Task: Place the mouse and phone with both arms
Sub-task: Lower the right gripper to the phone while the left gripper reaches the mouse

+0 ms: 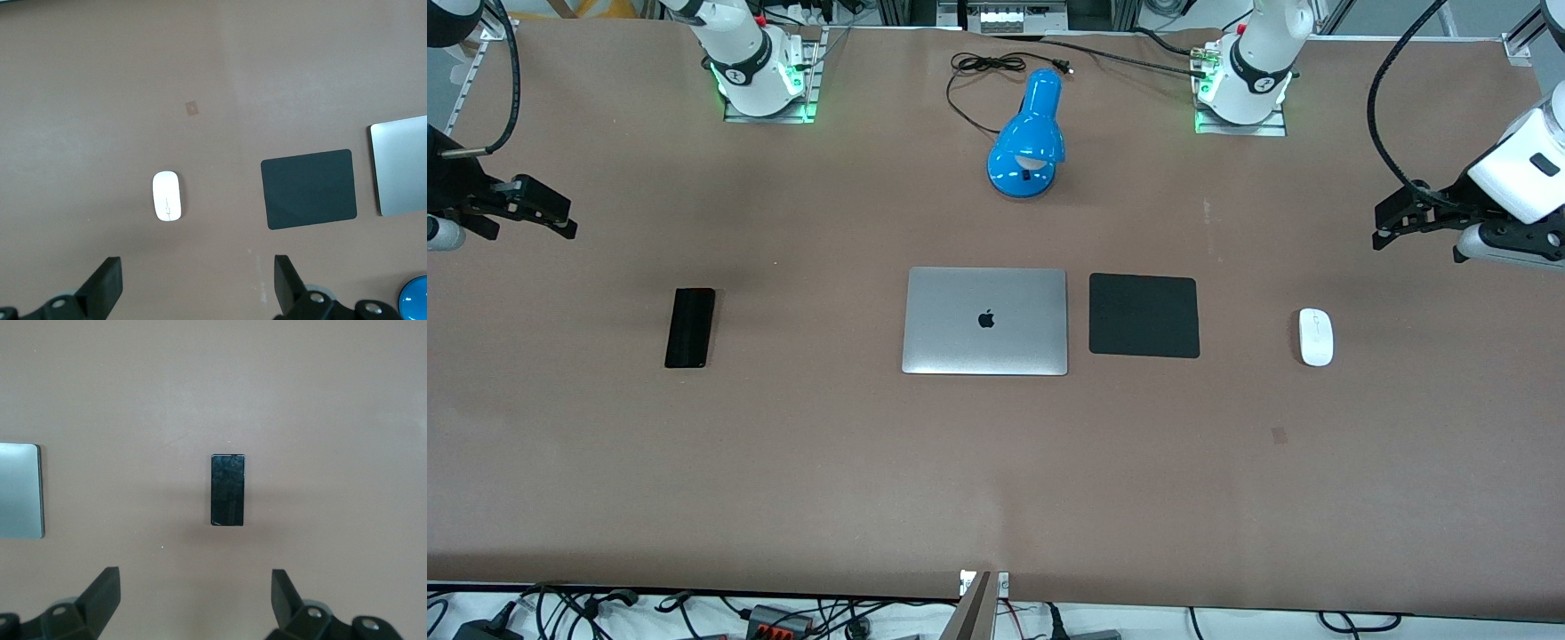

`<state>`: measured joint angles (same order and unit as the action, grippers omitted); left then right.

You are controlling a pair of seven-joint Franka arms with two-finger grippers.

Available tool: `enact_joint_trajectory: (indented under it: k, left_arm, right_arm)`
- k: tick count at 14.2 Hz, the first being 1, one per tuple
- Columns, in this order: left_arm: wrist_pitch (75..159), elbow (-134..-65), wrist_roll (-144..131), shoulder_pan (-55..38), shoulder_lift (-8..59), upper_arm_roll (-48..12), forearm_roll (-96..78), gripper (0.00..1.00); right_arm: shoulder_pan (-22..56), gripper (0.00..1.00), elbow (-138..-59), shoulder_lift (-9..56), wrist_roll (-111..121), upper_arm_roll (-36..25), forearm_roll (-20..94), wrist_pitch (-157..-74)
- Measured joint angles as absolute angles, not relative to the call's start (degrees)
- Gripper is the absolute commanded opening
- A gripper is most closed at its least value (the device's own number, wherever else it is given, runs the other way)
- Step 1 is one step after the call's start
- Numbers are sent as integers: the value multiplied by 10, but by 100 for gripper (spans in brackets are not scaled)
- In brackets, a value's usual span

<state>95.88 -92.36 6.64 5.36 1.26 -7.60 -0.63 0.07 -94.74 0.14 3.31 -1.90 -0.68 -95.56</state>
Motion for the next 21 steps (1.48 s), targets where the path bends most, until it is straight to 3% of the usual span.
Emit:
enact_joint_trajectory:
  k: [12, 21]
  left_arm:
    - [934, -924, 66, 55, 15, -75, -6, 100]
    - [915, -924, 68, 60, 39, -70, -6, 100]
  right_arm:
    - [-1, 100, -959, 8, 27, -19, -7, -942]
    - [-14, 100, -975, 119, 22, -22, -7, -1015]
